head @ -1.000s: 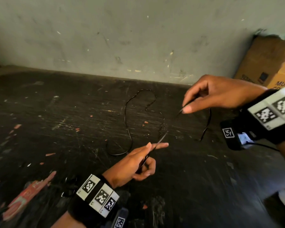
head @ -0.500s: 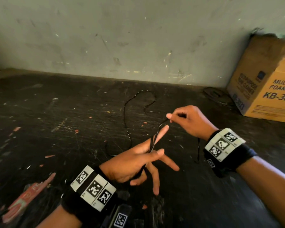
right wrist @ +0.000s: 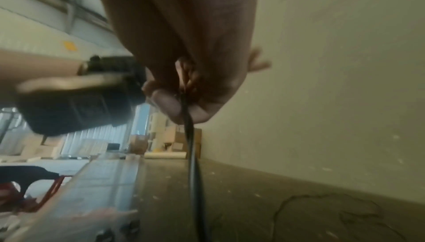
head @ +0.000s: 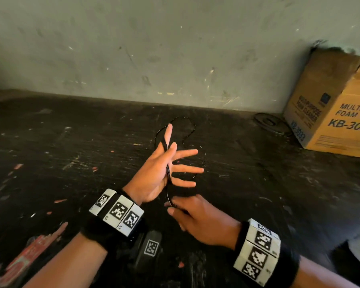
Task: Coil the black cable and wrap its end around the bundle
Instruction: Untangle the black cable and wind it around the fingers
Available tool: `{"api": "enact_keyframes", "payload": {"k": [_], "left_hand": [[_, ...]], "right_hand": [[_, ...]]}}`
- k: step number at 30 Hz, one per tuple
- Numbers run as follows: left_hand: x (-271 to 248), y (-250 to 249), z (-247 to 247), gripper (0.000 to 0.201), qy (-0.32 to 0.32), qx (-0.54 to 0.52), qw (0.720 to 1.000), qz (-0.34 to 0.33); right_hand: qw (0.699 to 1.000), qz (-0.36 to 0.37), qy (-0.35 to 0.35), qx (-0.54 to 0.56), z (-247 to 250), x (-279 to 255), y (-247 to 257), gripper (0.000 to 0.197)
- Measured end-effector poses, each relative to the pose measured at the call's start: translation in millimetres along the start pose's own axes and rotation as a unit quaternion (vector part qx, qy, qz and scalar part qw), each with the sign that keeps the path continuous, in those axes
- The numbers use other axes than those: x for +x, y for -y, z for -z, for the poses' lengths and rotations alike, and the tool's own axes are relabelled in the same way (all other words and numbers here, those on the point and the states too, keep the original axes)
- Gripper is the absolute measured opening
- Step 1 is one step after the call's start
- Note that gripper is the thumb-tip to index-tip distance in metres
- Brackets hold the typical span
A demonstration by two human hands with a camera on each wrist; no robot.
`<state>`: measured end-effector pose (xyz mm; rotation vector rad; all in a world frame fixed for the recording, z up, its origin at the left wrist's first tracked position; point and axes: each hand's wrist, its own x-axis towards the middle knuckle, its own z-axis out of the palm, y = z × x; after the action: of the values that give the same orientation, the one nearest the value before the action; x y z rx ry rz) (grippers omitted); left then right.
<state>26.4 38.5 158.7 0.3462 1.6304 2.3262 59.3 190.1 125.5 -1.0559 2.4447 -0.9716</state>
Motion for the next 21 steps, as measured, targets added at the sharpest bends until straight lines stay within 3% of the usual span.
{"api": "enact_keyframes", "payload": {"k": [5, 8, 12, 16, 21], "left_hand": [[-12, 14, 10, 0.056, -0.009, 0.213, 0.977, 0.026], [-23, 26, 10, 0.058, 0.033, 0.238, 0.969, 0.06], [-34, 43, 12, 0.057, 0.108, 0.196, 0.972, 0.071], [-42, 37, 7, 0.05, 0.153, 0.141, 0.975, 0.074], [-48, 13, 0, 0.061, 0.18, 0.082, 0.979, 0.054]], "right_hand": [[0.998, 0.013, -0.019, -0.064, 31, -7, 26, 0.016], [0.995, 0.034, -0.007, -0.099, 64, -6, 43, 0.013], [0.984, 0.055, -0.002, -0.167, 112, 7, 47, 0.014], [0.983, 0.08, -0.051, -0.156, 141, 22, 27, 0.016], [0.989, 0.068, -0.09, -0.095, 101, 30, -15, 0.042]]}}
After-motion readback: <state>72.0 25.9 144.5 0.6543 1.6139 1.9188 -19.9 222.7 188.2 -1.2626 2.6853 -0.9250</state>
